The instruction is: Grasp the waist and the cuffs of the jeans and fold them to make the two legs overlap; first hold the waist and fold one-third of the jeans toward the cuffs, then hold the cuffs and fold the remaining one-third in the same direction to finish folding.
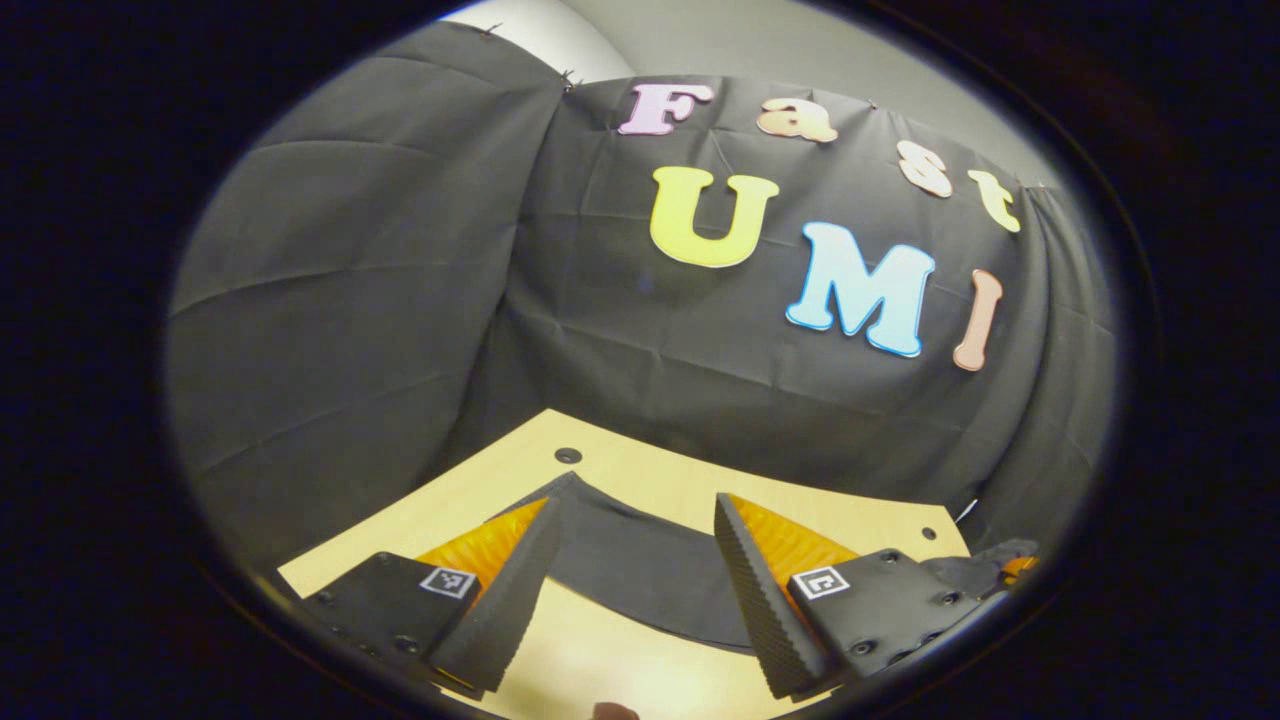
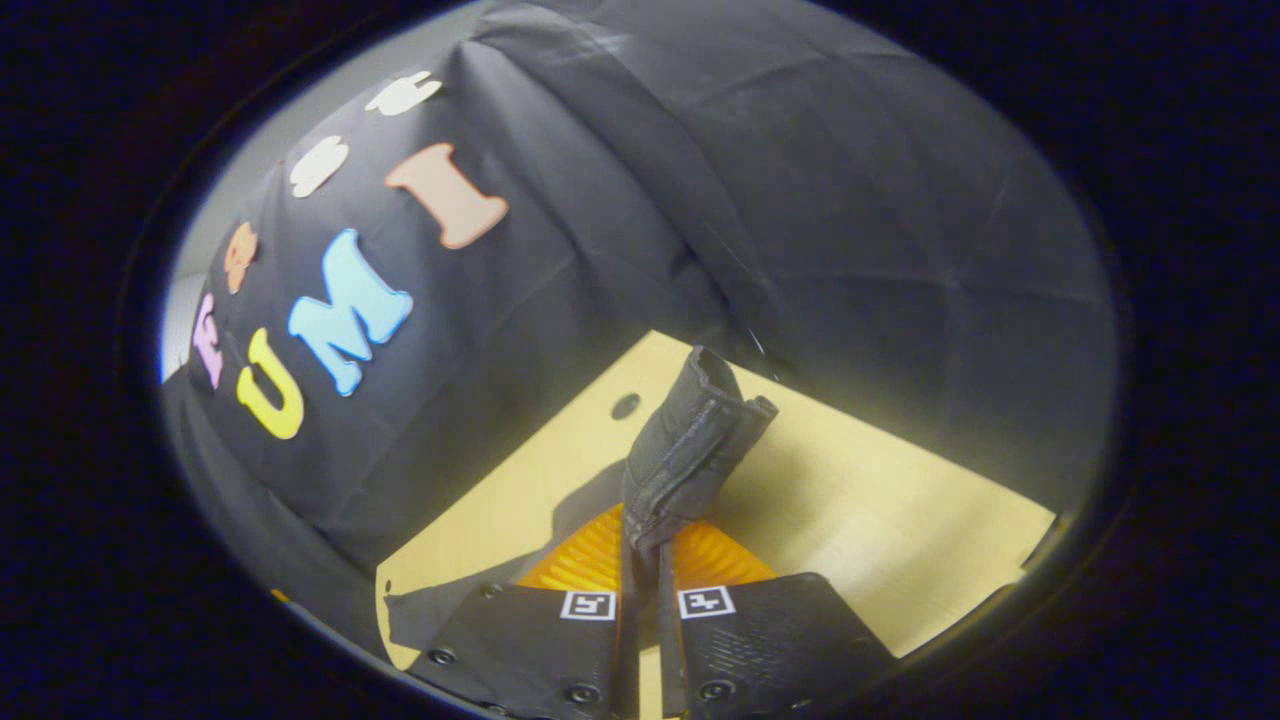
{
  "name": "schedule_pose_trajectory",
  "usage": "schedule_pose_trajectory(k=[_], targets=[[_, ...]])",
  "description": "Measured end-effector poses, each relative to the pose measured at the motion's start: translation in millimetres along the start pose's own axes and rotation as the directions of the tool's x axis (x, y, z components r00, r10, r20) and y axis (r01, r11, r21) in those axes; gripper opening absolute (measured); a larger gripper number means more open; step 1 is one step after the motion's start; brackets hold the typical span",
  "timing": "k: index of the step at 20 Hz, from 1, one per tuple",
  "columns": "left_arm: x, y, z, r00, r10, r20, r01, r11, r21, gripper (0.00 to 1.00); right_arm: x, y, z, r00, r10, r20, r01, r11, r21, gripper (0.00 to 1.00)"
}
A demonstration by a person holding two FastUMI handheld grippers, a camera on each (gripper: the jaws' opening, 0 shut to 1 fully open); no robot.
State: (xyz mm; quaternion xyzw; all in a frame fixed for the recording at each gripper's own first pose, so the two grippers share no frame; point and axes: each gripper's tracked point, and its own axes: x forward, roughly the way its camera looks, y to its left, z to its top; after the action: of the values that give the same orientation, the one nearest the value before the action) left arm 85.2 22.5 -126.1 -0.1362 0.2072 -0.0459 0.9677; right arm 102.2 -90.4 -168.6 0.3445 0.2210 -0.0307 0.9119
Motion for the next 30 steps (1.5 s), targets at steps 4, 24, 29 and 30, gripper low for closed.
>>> schedule_pose_trajectory(k=[4,24,29,30], targets=[[-1,-5,1,1.0,-0.013,-0.007,0.013,1.0,0.012,1.0,-30,90,2,0.986,0.138,0.098,-0.108,0.958,-0.267,0.07],[-24,66,-68,0.988,0.056,-0.142,-0.063,0.997,-0.052,0.99,39,276,-329,0.861,0.371,-0.349,-0.508,0.569,-0.647,0.18],[-10,84,-91,0.971,0.032,-0.236,-0.072,0.984,-0.164,0.99,17,268,-334,0.831,0.361,-0.424,-0.557,0.55,-0.622,0.64],[-2,90,-99,0.965,0.024,-0.261,-0.079,0.976,-0.204,0.99,11,269,-325,0.832,0.373,-0.411,-0.554,0.538,-0.635,0.78]])
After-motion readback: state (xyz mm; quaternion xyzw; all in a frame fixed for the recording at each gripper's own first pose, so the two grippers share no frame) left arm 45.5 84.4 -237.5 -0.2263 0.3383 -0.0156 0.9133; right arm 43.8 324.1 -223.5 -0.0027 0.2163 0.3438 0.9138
